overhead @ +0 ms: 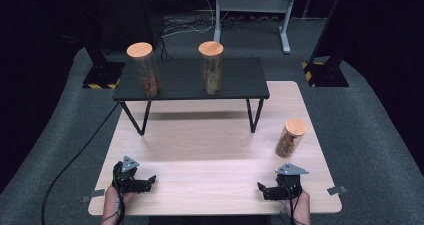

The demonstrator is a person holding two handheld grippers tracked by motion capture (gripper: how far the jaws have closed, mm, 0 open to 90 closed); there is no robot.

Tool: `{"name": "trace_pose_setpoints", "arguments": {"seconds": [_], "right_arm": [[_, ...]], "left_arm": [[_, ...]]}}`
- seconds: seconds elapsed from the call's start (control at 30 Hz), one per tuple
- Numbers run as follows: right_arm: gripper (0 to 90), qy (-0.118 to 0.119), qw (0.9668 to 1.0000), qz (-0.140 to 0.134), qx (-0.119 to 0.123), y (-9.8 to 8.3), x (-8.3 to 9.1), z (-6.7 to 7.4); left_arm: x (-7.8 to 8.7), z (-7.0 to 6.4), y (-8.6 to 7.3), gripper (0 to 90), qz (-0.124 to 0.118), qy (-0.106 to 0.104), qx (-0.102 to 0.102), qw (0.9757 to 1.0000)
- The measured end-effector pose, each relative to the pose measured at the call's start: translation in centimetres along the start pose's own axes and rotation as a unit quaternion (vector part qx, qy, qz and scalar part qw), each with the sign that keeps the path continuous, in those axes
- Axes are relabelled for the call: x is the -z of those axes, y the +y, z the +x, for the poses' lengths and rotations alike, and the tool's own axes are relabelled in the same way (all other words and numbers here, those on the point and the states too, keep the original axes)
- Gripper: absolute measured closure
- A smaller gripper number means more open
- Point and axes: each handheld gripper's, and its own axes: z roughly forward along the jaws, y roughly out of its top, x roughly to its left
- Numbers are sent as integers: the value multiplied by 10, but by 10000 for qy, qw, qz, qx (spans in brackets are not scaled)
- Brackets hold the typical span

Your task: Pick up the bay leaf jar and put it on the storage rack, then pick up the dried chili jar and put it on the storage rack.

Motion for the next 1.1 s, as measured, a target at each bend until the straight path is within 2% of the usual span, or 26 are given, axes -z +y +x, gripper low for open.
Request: {"name": "trace_pose_setpoints", "arguments": {"seconds": [0.47,0.57,1.0,1.1], "right_arm": [[0,12,9999,-74,-77,-2,2,-3],[0,31,9998,-161,-130,-2,4,-6],[0,-427,9986,-263,-178,6,5,-19],[0,-561,9975,-320,-285,7,9,-26]], "left_arm": [[0,0,0,1,1,4,5,10000],[0,0,0,1,1,5,6,10000],[0,-1,0,2,-14,19,-11,10000],[0,0,0,1,-5,4,17,10000]]}}
